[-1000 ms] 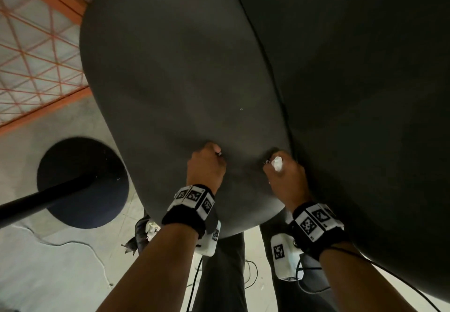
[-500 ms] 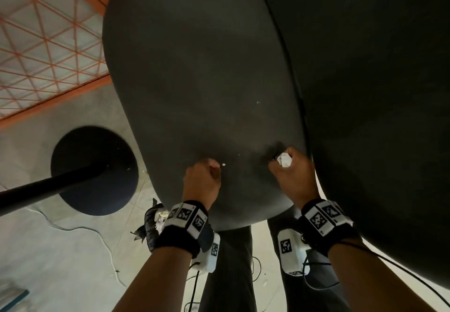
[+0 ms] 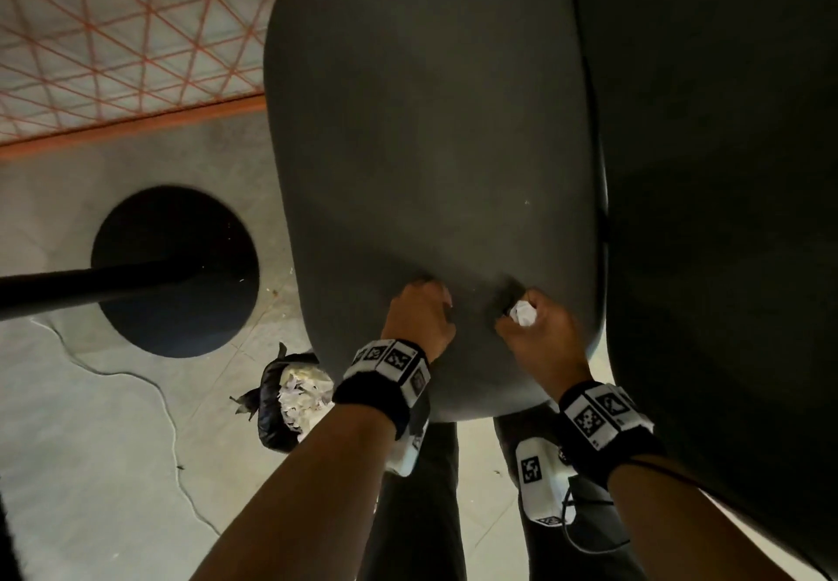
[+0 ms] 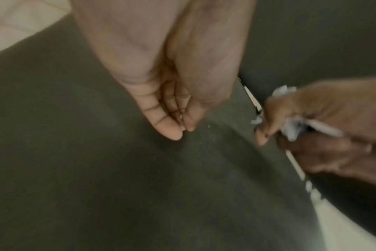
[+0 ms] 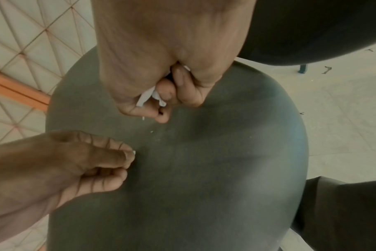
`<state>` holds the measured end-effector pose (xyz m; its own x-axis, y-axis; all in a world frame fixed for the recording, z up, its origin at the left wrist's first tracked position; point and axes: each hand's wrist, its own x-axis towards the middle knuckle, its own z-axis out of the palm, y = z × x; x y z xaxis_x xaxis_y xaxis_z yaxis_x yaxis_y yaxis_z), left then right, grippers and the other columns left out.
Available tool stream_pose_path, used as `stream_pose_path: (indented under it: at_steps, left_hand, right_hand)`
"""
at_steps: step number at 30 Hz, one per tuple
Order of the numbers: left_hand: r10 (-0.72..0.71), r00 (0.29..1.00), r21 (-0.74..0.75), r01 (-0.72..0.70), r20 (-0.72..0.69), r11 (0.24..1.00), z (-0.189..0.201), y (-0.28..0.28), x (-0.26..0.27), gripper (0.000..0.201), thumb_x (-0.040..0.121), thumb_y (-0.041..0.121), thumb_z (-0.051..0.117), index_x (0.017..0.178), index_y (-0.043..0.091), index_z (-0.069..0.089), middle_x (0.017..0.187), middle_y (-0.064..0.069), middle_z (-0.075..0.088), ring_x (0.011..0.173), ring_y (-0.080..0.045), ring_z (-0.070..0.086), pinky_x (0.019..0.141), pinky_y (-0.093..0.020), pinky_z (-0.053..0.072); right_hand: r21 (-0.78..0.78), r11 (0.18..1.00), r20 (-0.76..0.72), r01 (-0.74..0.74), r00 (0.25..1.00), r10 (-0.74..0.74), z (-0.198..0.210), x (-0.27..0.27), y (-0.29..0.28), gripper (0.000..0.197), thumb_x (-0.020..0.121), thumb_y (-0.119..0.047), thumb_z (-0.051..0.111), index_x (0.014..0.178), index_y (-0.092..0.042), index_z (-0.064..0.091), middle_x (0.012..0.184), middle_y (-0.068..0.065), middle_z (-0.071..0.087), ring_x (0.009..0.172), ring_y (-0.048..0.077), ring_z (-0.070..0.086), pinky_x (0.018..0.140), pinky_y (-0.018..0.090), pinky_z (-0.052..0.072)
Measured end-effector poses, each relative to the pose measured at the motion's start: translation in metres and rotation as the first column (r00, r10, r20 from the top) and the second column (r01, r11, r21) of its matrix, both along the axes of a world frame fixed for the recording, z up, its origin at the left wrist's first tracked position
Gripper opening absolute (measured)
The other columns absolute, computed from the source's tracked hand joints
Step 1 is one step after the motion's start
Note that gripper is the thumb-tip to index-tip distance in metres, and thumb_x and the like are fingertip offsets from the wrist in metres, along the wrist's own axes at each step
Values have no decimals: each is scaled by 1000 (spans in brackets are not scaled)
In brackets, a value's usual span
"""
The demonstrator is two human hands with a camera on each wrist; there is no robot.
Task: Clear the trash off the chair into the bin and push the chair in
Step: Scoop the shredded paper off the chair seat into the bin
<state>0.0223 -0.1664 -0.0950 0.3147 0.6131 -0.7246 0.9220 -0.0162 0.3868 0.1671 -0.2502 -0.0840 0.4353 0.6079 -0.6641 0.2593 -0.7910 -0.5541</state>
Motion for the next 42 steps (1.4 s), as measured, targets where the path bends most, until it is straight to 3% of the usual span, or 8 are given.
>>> stream_pose_path:
  at_steps: [4,10,19,22,30,32,35,42]
  left_hand:
    - [328,921,-86,-317,209,945,27,-23,-20,18,89,10,55,84,20,69,82,1,73,80,-19,69,80,-34,56]
    - [734,612,-214,-706,295,675,75,-99,-80,16,93,15,59,82,25,64,69,9,64,64,-9,61,64,-24,52]
    - [962,216,4,-976,170,218,55,-212,-150,16,90,12,62,82,25,66,68,5,68,63,-10,66,64,-30,56]
    - [984,122,50,-992,130,116,20,-225,-178,13,89,16,60,81,24,65,69,2,69,62,-13,65,67,-34,57]
    - [999,27,182,-983,47,18,-108,-225,-258,22,83,11,55,94,14,73,95,-9,76,96,-28,68,86,-32,52]
    - [999,37,195,-980,11,34,-137,-226,-276,22,83,13,58,96,17,75,99,-9,76,101,-29,68,89,-33,54]
    - [1000,9,151,-988,-20,12,-169,-229,-297,23,81,14,67,101,22,76,106,-5,76,107,-25,66,98,-33,52]
    - [999,-13,89,-996,43,-16,-178,-231,-314,32,80,9,62,104,25,76,108,1,76,108,-20,67,102,-31,51]
  right_hand:
    - [13,988,18,-156,988,156,14,-11,12,14,78,-14,69,74,-8,58,64,3,58,59,16,53,56,22,43]
    - [54,881,-53,-470,879,473,28,-46,21,20,79,-23,71,80,-12,55,73,8,63,70,25,63,67,39,58]
    - [234,473,-169,-849,444,880,30,-152,-1,23,77,-19,72,72,-17,50,60,-6,50,52,6,46,49,15,40]
    - [259,346,-170,-902,310,935,-1,-205,-17,18,76,-22,70,78,-16,53,64,-5,53,56,8,47,51,23,41]
    - [122,294,-153,-948,274,949,-128,-321,-45,34,73,-30,65,61,-29,33,64,-7,44,73,22,45,62,24,32]
    - [52,247,-123,-968,239,963,-162,-338,-47,21,74,-34,64,90,-21,62,98,9,66,94,30,59,75,30,40]
    - [-17,212,-155,-977,212,965,-196,-356,-41,62,78,-37,68,134,-17,50,136,9,57,121,29,55,88,29,43]
    - [-55,200,-288,-978,208,935,-197,-368,-26,66,77,-38,64,137,-13,48,141,11,53,118,30,59,100,46,49]
